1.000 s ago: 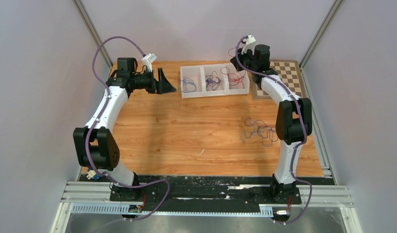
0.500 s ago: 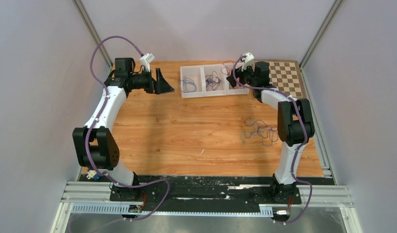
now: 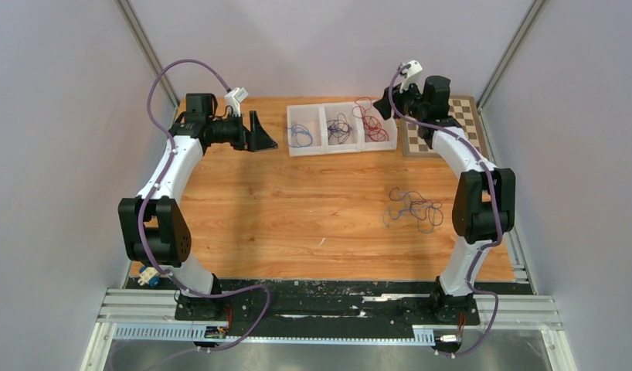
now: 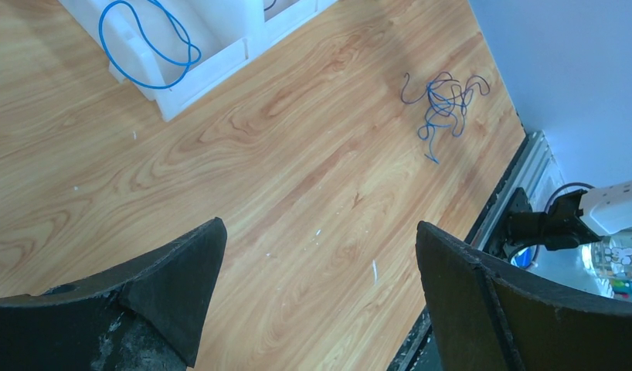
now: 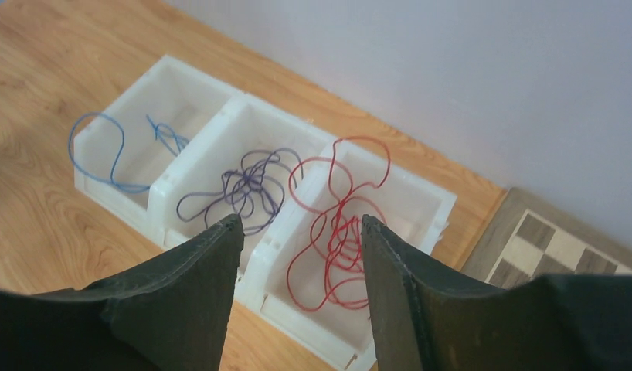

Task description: Untangle the cables

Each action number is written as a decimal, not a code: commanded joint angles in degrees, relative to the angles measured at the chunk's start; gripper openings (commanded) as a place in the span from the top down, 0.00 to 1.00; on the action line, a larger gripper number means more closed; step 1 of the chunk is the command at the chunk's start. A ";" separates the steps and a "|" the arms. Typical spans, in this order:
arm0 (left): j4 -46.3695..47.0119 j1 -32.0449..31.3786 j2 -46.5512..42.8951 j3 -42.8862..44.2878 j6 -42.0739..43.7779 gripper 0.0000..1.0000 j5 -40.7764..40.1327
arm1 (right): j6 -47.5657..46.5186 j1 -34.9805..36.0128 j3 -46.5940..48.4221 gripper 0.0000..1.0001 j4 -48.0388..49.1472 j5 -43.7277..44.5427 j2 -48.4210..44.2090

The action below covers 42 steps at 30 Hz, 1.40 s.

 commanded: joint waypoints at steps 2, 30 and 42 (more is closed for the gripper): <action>0.88 0.27 -2.23 -0.17 1.41 0.00 -0.12 | 1.77 1.32 10.94 0.43 -4.14 3.26 6.56; 2.05 0.27 -2.16 0.38 -0.34 0.00 -3.51 | -1.16 4.26 30.63 0.63 -4.96 9.34 30.82; 1.76 0.27 -2.04 0.57 -0.15 0.00 -4.24 | -3.92 1.89 20.59 1.00 -4.97 7.22 23.07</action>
